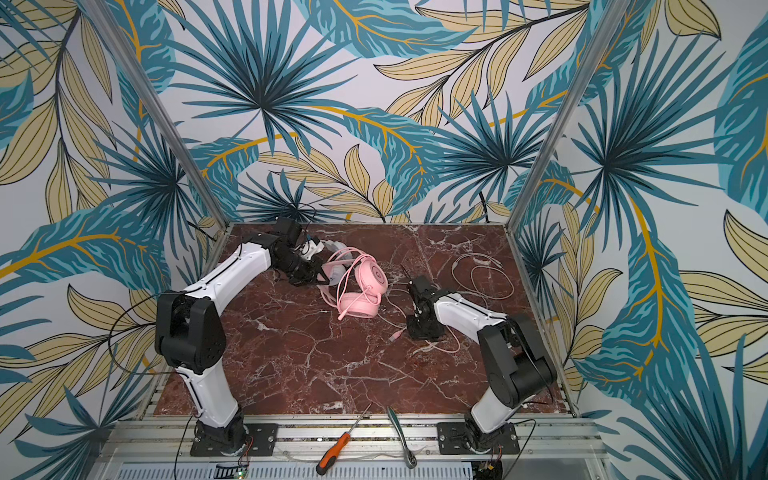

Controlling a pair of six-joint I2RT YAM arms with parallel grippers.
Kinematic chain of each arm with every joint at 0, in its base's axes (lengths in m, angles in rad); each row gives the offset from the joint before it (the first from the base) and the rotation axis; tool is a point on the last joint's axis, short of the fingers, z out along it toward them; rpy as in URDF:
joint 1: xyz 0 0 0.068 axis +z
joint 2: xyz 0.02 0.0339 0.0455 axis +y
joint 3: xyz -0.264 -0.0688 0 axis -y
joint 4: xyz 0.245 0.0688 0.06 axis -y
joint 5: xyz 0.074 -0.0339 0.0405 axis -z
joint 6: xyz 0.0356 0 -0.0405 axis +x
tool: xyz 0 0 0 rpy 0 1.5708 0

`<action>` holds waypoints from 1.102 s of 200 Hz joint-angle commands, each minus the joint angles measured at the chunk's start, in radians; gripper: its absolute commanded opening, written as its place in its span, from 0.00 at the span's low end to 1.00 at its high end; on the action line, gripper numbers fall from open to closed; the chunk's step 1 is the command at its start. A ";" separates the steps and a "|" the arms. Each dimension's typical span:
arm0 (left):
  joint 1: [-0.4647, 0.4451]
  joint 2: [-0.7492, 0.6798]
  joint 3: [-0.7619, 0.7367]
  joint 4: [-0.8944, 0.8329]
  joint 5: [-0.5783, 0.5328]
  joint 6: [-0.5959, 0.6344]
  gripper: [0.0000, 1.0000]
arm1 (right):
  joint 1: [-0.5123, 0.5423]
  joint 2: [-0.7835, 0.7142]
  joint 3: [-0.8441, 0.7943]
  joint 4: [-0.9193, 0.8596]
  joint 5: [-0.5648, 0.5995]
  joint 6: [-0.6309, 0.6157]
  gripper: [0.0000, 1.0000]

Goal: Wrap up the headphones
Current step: 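Grasp the loose pink cable near its plug with the right gripper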

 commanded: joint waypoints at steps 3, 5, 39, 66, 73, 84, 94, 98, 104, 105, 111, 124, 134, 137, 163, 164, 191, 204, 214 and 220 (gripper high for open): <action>0.013 -0.010 0.010 0.034 0.070 -0.020 0.00 | 0.000 0.014 -0.015 -0.016 -0.007 0.019 0.30; 0.013 -0.010 0.010 0.034 0.070 -0.020 0.00 | -0.001 0.013 -0.016 -0.015 -0.007 0.018 0.29; 0.016 -0.007 -0.004 0.058 0.085 -0.042 0.00 | 0.002 -0.010 -0.023 -0.008 -0.020 0.010 0.16; 0.022 -0.011 -0.015 0.095 0.105 -0.073 0.00 | 0.002 -0.045 -0.035 0.013 -0.069 -0.006 0.06; 0.024 -0.012 -0.020 0.110 0.112 -0.086 0.00 | 0.002 -0.056 -0.040 0.020 -0.083 -0.008 0.04; 0.028 -0.011 -0.028 0.133 0.130 -0.103 0.00 | 0.003 -0.072 -0.047 0.033 -0.098 -0.005 0.02; 0.029 -0.007 -0.033 0.150 0.145 -0.118 0.00 | 0.004 -0.082 -0.051 0.042 -0.107 -0.004 0.01; 0.029 -0.006 -0.035 0.156 0.150 -0.124 0.00 | 0.004 -0.085 -0.052 0.044 -0.109 -0.003 0.01; 0.031 -0.006 -0.039 0.169 0.157 -0.135 0.00 | 0.005 -0.088 -0.053 0.045 -0.113 -0.003 0.01; 0.031 -0.005 -0.039 0.171 0.159 -0.137 0.00 | 0.005 -0.088 -0.053 0.046 -0.113 -0.003 0.01; 0.031 -0.004 -0.044 0.184 0.168 -0.148 0.00 | 0.006 -0.088 -0.052 0.046 -0.118 -0.008 0.00; 0.032 -0.005 -0.057 0.219 0.184 -0.179 0.00 | 0.007 -0.086 -0.048 0.042 -0.134 -0.015 0.00; 0.035 -0.006 -0.065 0.243 0.194 -0.204 0.00 | 0.011 -0.085 -0.045 0.039 -0.145 -0.022 0.00; 0.037 -0.007 -0.068 0.251 0.195 -0.212 0.00 | 0.011 -0.084 -0.044 0.038 -0.146 -0.024 0.00; 0.044 -0.013 -0.093 0.302 0.201 -0.257 0.00 | 0.021 -0.087 -0.034 0.036 -0.167 -0.030 0.00; 0.044 -0.013 -0.094 0.302 0.201 -0.258 0.00 | 0.022 -0.087 -0.034 0.036 -0.166 -0.031 0.00; 0.051 -0.019 -0.119 0.344 0.213 -0.298 0.00 | 0.033 -0.087 -0.018 0.038 -0.182 -0.037 0.00; 0.052 -0.025 -0.136 0.380 0.220 -0.332 0.00 | 0.043 -0.085 -0.010 0.039 -0.189 -0.040 0.00; 0.054 -0.030 -0.149 0.410 0.219 -0.362 0.00 | 0.050 -0.082 -0.005 0.040 -0.194 -0.046 0.00; 0.056 -0.033 -0.155 0.423 0.210 -0.381 0.00 | 0.058 -0.081 -0.002 0.041 -0.197 -0.049 0.00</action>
